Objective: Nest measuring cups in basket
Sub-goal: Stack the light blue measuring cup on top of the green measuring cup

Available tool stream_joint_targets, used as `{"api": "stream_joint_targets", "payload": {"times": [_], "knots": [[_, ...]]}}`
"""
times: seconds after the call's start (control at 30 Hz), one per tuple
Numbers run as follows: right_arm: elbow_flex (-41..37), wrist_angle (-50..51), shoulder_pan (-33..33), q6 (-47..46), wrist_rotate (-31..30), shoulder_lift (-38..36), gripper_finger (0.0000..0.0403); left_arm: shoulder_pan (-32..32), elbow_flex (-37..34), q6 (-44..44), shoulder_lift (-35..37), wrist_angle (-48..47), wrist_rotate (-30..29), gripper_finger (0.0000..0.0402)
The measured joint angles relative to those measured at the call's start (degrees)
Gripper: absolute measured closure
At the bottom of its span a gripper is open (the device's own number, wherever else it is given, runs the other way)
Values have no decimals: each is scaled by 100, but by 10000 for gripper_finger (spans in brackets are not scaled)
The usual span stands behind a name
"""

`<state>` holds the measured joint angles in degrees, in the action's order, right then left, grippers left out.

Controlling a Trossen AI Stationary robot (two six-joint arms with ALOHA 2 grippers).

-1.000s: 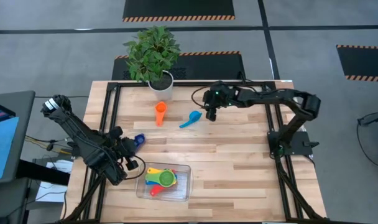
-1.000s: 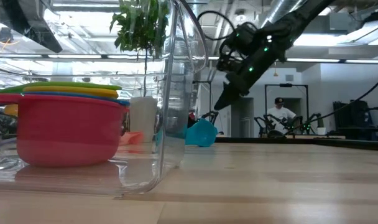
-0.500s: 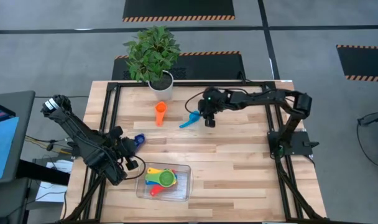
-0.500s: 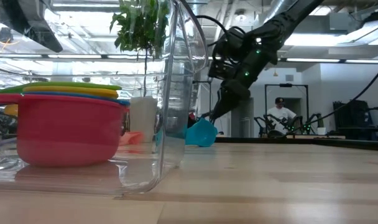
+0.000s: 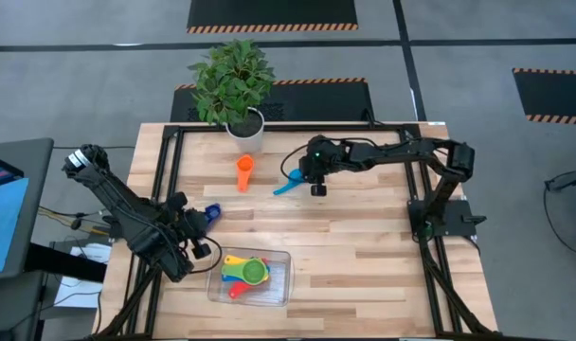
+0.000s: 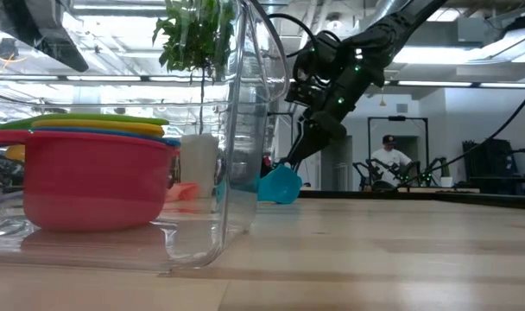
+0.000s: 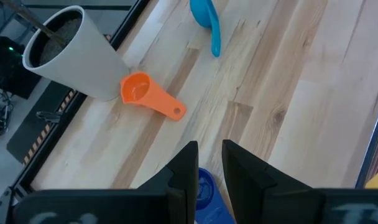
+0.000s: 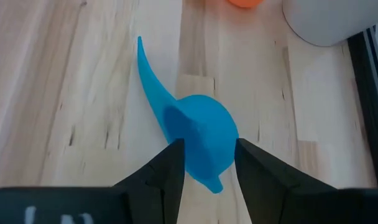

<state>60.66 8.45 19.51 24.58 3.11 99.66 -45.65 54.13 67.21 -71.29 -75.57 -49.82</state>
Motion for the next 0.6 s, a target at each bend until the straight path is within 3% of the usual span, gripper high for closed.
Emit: {"api": "stream_joint_targets", "payload": {"times": [0.6], "knots": [[3, -243, -5, 82, 2, 121, 248, 0, -2, 104, 0, 2, -4, 340]]}}
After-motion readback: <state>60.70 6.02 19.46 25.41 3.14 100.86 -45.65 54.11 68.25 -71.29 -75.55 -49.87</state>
